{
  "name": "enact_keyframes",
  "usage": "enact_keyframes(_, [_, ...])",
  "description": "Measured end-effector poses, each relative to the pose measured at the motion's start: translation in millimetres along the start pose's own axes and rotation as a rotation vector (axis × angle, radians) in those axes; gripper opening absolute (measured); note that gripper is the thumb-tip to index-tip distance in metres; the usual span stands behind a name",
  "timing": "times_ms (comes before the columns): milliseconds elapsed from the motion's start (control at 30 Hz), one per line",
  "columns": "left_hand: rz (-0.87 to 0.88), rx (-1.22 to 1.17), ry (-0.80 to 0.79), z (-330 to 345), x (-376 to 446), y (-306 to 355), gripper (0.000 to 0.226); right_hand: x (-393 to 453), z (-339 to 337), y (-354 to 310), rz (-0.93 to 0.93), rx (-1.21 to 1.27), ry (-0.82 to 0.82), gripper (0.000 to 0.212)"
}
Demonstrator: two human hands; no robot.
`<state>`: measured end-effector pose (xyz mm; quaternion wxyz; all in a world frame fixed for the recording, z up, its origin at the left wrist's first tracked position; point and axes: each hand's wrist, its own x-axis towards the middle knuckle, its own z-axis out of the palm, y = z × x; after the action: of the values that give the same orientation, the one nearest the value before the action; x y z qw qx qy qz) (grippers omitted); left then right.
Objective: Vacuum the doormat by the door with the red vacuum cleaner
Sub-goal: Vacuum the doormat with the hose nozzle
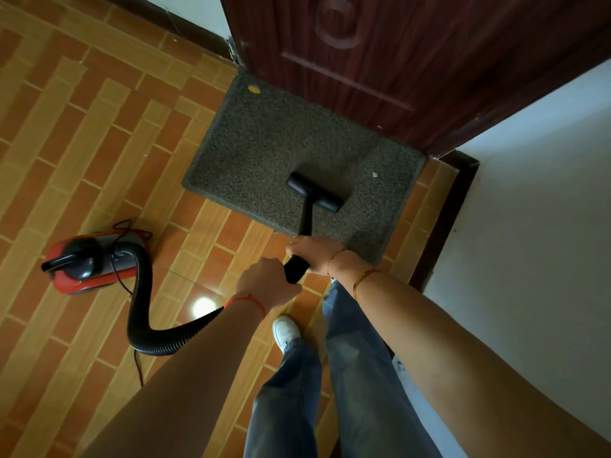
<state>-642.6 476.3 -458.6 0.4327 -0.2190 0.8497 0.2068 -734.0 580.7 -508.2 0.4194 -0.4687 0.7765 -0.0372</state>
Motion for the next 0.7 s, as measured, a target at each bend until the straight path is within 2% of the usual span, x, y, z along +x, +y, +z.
enact_keyframes(167, [0.009, 0.055, 0.0, 29, -28, -32, 0.024, -6, 38, -38, 0.003, 0.028, 0.012, 0.023])
enact_keyframes(400, [-0.006, 0.073, -0.008, 55, -55, -57, 0.024, -19, 72, -69, -0.009, 0.058, 0.019, 0.023])
enact_keyframes(700, [0.019, 0.131, 0.004, 60, -57, -47, 0.023, -28, 81, -62, -0.001, 0.07, 0.054, 0.018])
